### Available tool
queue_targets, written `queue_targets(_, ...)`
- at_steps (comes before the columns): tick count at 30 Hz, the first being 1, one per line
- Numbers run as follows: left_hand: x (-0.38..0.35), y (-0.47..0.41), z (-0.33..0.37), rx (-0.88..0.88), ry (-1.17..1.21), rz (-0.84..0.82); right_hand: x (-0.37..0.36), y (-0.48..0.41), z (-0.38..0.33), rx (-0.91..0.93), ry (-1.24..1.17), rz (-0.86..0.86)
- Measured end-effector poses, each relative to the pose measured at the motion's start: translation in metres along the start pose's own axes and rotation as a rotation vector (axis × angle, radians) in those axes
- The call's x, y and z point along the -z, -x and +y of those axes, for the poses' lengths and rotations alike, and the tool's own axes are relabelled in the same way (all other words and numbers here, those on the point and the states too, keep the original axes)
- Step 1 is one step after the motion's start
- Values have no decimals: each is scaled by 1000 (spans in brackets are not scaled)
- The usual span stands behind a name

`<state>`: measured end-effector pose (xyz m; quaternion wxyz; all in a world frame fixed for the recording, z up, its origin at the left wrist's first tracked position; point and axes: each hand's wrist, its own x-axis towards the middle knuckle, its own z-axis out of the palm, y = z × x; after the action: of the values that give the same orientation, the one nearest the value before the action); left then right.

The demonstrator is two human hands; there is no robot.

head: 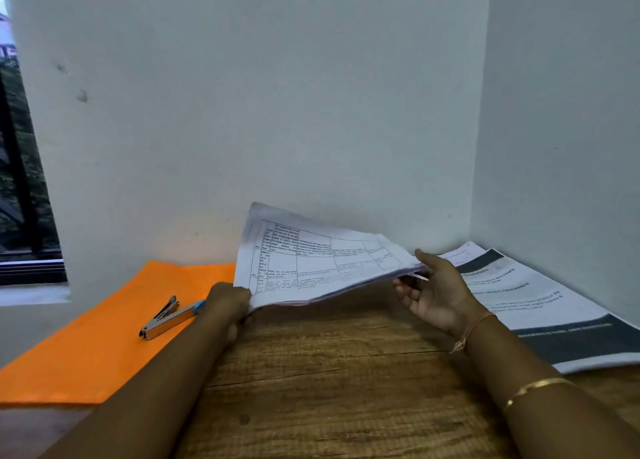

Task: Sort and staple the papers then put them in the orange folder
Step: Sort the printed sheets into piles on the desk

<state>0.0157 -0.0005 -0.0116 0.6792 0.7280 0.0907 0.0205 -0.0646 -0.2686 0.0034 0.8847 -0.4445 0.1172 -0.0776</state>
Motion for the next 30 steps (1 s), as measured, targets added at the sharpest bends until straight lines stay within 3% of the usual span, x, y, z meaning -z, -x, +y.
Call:
queue_targets(7, -5, 8, 1, 154, 233, -111, -26, 4, 25, -153, 172, -160)
queue_targets(11, -9, 13, 2, 231, 312, -286, -43, 4, 46, -237, 250, -128)
queue_targets(17, -12, 22, 4, 247, 408, -397, -75, -4, 63, -315, 146, -62)
queue_targets(23, -12, 24, 9, 222, 551, -366, -96, -14, 78, -262, 67, -36)
queue_targets(30, -14, 24, 3, 142, 464, -362, -88, -12, 82, -211, 64, -84)
